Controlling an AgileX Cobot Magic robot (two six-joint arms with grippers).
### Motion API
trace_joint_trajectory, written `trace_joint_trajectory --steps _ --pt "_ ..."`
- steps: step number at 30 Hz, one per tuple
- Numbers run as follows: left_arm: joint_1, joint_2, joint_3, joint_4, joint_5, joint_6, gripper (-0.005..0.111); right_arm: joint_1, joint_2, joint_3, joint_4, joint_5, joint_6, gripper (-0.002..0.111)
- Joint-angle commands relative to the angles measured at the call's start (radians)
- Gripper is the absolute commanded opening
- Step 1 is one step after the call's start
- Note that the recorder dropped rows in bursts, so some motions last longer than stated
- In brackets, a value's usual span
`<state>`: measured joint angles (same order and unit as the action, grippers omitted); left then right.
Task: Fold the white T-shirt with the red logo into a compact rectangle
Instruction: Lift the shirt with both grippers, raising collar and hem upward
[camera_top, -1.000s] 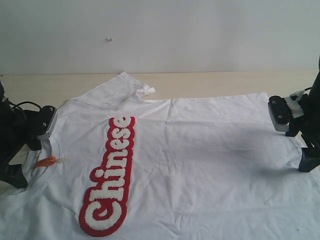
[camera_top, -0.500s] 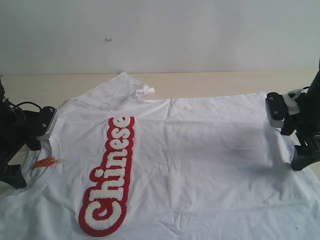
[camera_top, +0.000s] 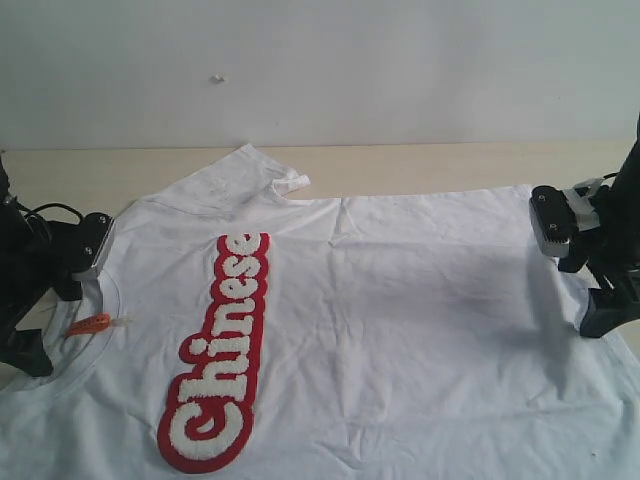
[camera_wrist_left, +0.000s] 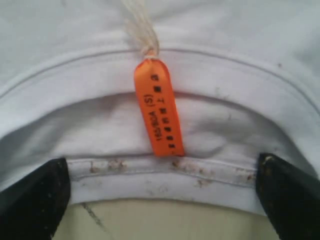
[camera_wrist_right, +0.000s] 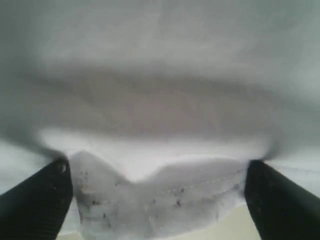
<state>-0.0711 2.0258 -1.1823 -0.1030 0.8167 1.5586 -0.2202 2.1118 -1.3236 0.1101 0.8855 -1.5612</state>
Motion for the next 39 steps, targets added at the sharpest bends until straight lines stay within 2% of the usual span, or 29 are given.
trace_joint_trajectory --steps 1,4,7,9,12,15,16,39 --pt "0.002 0.025 0.008 0.044 -0.042 0.003 0.097 -0.003 0.052 0.009 -0.071 0.013 -0.017 0.066" --pt "0.002 0.025 0.008 0.044 -0.048 0.003 0.095 -0.003 0.054 0.009 -0.074 0.052 -0.017 0.043" --pt "0.002 0.025 0.008 0.044 -0.055 0.003 0.08 -0.003 0.054 0.009 -0.074 0.086 -0.017 0.023" --pt "0.002 0.025 0.008 0.042 -0.055 0.003 0.066 -0.003 0.054 0.009 -0.074 0.108 -0.017 0.013" --pt "0.002 0.025 0.008 0.042 -0.051 0.003 0.038 -0.003 0.054 0.009 -0.074 0.117 -0.017 0.0" --pt "0.002 0.025 0.008 0.042 -0.037 0.003 0.006 -0.003 0.054 0.009 -0.076 0.117 -0.017 0.0" --pt "0.002 0.025 0.008 0.044 -0.037 0.009 0.001 -0.003 0.054 0.009 -0.076 0.117 -0.017 0.0" --pt "0.002 0.025 0.008 0.044 -0.037 0.011 0.0 -0.003 0.054 0.009 -0.074 0.07 0.003 0.0"
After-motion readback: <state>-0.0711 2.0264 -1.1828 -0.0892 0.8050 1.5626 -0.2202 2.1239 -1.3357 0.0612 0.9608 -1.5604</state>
